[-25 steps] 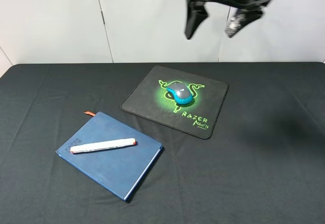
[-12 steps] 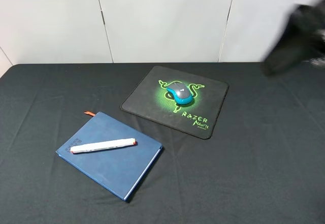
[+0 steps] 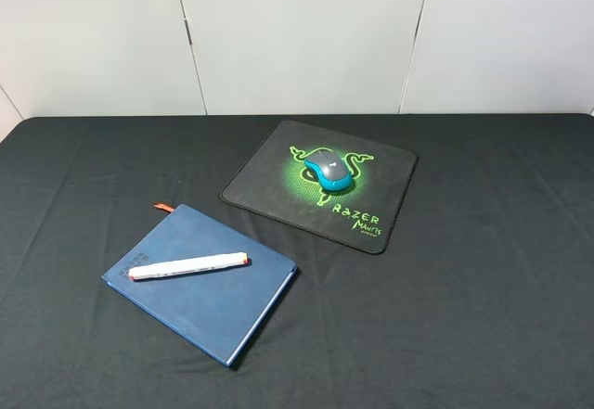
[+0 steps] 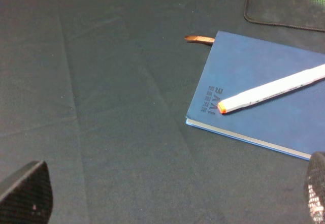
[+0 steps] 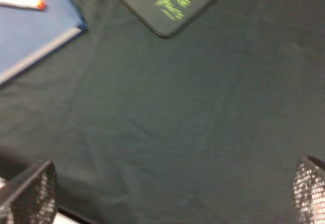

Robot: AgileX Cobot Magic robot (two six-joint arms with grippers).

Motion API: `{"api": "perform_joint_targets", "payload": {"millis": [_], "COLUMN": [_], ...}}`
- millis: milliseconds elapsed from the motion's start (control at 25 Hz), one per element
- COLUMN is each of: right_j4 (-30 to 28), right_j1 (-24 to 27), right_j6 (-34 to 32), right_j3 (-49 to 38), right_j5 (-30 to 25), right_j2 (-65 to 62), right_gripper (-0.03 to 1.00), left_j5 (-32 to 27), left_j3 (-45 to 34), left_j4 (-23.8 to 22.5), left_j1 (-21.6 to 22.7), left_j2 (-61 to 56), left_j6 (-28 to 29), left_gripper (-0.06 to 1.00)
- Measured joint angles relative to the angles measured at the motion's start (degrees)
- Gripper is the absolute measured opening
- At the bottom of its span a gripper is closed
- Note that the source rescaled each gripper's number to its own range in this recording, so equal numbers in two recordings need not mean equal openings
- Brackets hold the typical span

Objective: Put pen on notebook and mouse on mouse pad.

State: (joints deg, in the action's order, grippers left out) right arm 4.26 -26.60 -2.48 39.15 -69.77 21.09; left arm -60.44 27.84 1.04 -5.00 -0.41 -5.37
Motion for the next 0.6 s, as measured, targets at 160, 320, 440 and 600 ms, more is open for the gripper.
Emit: {"api": "perform_joint_targets", "payload": {"millis": [160,320,440,600], "right_j4": [-2.78,-3.65,-3.72,-3.76], "right_j1": [0.00,0.00,0.00,0.00], "right_j6": [0.00,-0.05,-0.05,-0.05], "right_j3": [-6.15,-10.44,-11.01,-11.01], "right_j5": [4.10,9.45,10.48,10.91], "right_j2": [-6.32,-7.54,-7.54,-7.54], "right_gripper": [1.00,1.00,1.00,1.00], "left_j5": [0.00,0.00,0.00,0.00], "left_j3": [0.00,0.00,0.00,0.00], "left_j4": [0.00,0.00,0.00,0.00], "left_j1": [0.00,0.00,0.00,0.00], "left_j2": [0.00,0.00,0.00,0.00], "left_j6": [0.00,0.00,0.00,0.00], "left_gripper": [1.00,1.00,1.00,1.00]}}
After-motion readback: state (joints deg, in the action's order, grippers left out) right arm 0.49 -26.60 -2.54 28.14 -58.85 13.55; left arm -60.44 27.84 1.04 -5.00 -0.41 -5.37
